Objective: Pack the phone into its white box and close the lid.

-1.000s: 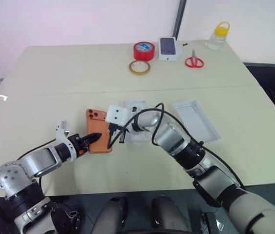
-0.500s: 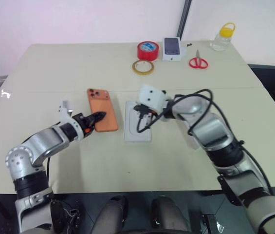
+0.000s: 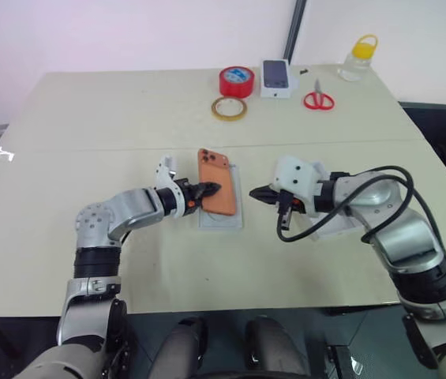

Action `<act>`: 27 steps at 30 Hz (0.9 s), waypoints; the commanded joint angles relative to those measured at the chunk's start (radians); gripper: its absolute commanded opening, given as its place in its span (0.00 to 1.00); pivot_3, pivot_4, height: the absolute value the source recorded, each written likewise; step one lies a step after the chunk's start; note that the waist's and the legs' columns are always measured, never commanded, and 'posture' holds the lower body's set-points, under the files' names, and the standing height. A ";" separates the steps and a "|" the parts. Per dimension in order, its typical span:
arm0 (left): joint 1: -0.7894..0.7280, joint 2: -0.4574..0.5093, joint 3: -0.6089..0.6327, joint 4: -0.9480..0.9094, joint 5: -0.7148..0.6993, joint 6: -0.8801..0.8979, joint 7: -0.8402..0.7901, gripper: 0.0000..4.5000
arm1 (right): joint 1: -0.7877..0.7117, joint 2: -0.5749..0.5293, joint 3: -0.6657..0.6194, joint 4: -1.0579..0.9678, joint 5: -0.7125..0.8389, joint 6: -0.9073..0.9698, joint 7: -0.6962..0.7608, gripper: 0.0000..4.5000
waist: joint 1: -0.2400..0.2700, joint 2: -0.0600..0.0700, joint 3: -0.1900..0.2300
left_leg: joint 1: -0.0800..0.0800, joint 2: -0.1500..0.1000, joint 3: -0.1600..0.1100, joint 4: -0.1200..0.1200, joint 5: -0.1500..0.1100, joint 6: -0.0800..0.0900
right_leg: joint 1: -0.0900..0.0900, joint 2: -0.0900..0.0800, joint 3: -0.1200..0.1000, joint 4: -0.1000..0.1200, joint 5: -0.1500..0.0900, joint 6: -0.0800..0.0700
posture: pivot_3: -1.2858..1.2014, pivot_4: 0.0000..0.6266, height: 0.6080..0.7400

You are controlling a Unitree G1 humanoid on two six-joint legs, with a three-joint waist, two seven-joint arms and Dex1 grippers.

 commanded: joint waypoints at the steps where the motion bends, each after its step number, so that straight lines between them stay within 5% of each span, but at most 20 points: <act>1: -0.019 0.004 0.005 -0.027 -0.008 0.008 -0.033 0.02 | -0.006 -0.012 -0.017 -0.014 0.003 -0.026 -0.016 0.00 | 0.000 0.000 0.000 | 0.000 0.000 0.000 0.000 0.000 0.000 | 0.000 0.000 0.000 0.000 0.000 0.000 | 0.52 0.24 1.00; 3: -0.016 0.006 -0.003 -0.034 -0.002 0.020 -0.041 0.02 | -0.008 -0.011 -0.012 -0.007 0.001 -0.034 -0.023 0.00 | -0.001 0.000 0.000 | 0.000 0.000 0.000 0.000 0.000 0.000 | 0.000 0.000 0.000 0.000 0.000 0.000 | 0.52 0.24 1.00; 6: -0.013 0.002 -0.014 -0.040 0.009 0.027 -0.048 0.28 | -0.014 -0.009 -0.004 0.007 -0.004 -0.048 -0.031 0.00 | -0.002 0.000 0.000 | 0.000 0.000 0.000 0.000 0.000 0.000 | 0.000 0.000 0.000 0.000 0.000 0.000 | 0.52 0.24 1.00; 12: -0.018 0.009 -0.021 -0.053 0.033 0.042 -0.059 0.97 | -0.026 -0.007 0.006 0.026 -0.005 -0.066 -0.039 0.00 | -0.002 0.000 0.000 | 0.000 0.000 0.000 0.000 0.000 0.000 | 0.000 0.000 0.000 0.000 0.000 0.000 | 0.52 0.24 1.00; 27: -0.034 0.173 -0.063 -0.202 0.091 0.150 -0.134 1.00 | -0.038 0.001 0.018 0.054 -0.009 -0.092 -0.045 0.00 | -0.003 0.000 0.000 | 0.000 0.000 0.000 0.000 0.000 0.000 | 0.000 0.000 0.000 0.000 0.000 0.000 | 0.52 0.24 1.00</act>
